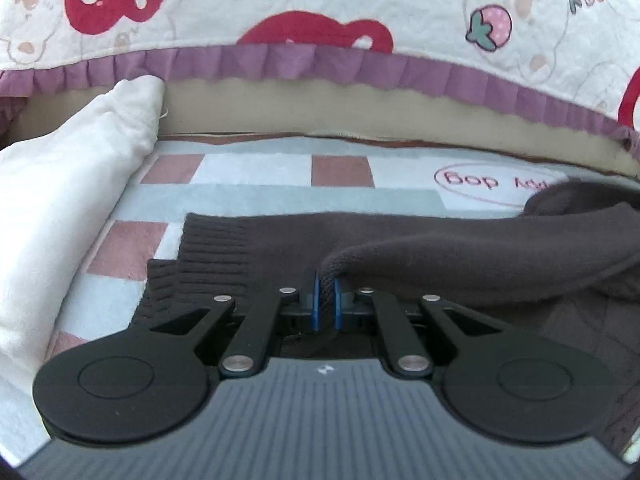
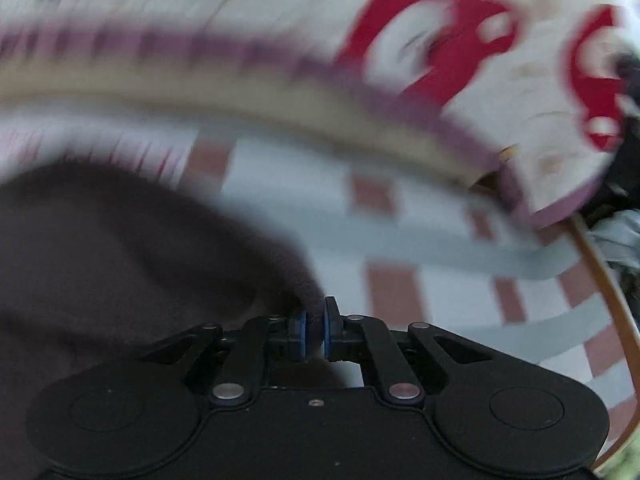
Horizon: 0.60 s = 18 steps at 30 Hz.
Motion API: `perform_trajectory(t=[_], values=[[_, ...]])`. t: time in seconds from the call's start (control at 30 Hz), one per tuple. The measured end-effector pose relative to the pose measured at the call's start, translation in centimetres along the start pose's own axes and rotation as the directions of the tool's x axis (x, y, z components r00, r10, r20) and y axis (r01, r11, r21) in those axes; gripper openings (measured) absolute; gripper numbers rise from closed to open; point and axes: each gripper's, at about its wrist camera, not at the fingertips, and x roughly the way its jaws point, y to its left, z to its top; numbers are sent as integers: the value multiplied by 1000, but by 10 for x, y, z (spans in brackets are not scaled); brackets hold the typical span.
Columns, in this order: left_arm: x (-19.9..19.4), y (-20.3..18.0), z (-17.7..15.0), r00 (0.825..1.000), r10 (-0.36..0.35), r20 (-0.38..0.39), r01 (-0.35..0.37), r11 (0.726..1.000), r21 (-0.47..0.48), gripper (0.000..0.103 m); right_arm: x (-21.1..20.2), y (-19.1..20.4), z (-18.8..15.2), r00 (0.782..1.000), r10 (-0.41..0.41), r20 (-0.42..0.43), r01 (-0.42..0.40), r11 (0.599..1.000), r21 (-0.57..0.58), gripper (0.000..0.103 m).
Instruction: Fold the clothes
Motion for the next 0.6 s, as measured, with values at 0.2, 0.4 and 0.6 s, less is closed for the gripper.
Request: perform_trajectory(t=[0.2, 0.4, 0.6], values=[[4, -1, -3, 1000, -4, -6, 4, 1000, 11, 7, -55, 11, 26, 862, 462, 208, -435, 885, -163, 44], [6, -1, -6, 1000, -8, -9, 8, 1000, 20, 7, -31, 35, 92, 890, 400, 222, -367, 914, -175, 65], [6, 1, -6, 1000, -12, -2, 12, 1000, 25, 7, 34, 59, 111, 970, 230, -73, -241, 897, -370, 64]])
